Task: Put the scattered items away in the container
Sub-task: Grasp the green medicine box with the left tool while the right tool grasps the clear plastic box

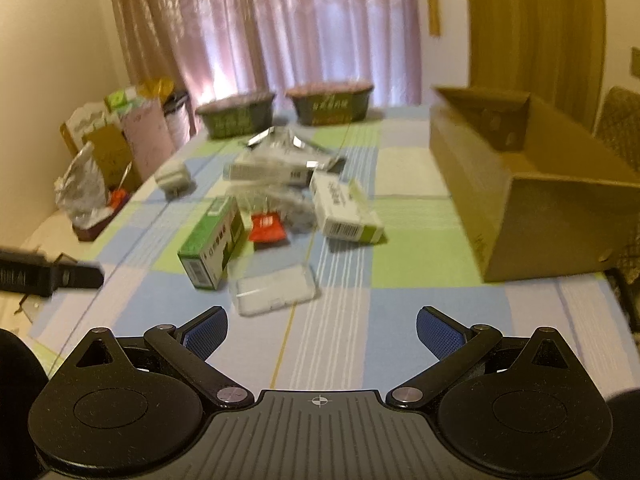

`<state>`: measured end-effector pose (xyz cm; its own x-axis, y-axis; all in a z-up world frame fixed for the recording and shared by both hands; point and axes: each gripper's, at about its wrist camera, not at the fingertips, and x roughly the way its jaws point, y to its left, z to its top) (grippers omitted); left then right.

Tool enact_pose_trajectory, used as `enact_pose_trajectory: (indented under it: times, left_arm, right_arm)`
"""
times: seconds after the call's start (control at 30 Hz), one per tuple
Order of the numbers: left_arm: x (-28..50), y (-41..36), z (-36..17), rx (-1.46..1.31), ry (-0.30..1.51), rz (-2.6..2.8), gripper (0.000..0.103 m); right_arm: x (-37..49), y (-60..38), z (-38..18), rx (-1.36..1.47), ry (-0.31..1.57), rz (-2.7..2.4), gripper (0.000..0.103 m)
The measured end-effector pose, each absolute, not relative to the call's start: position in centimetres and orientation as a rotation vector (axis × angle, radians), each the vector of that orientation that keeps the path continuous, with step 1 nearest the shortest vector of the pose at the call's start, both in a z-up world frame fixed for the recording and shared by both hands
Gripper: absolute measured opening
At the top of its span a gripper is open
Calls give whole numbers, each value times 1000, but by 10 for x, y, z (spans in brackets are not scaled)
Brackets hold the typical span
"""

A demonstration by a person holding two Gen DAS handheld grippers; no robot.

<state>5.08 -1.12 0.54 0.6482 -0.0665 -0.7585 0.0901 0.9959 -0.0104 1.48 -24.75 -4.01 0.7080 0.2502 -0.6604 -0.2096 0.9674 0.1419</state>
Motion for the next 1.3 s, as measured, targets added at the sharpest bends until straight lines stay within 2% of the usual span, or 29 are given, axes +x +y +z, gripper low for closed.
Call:
enact_pose_trajectory:
  times: [0.2,0.4,0.7,0.77,0.9,0.97,1.03,1.07,1.3]
  left_arm:
    - [109,-19,-14,29,911,-163,101]
    - [158,-19,-35,26,952,-209,92]
    - [200,-36,-59,49,970,-300,89]
    - [207,-39,-64,55,980,-318,76]
    - [219,-40,-75,73,1006,-314,62]
    - [222,-39,-79,63,1020,-314,39]
    - [222,-36,-81,53,1029,-305,30]
    - [221,-34,-82,51,1031,-302,26]
    - [201,-21,-78,25,1033,-275,25]
  right_arm:
    - [50,-239,-56,8,762,318,103]
    - [87,-216,-81,-42,779,385,103]
    - [119,-183,-118,-116,794,409,103]
    - [127,-181,-122,-119,805,396,103]
    - [134,-180,-126,-113,821,398,103]
    - [135,-179,-128,-108,830,405,103]
    - [137,-178,-130,-108,830,403,103]
    - [138,-178,-131,-104,834,401,103]
    - [139,-175,-133,-106,848,397,103]
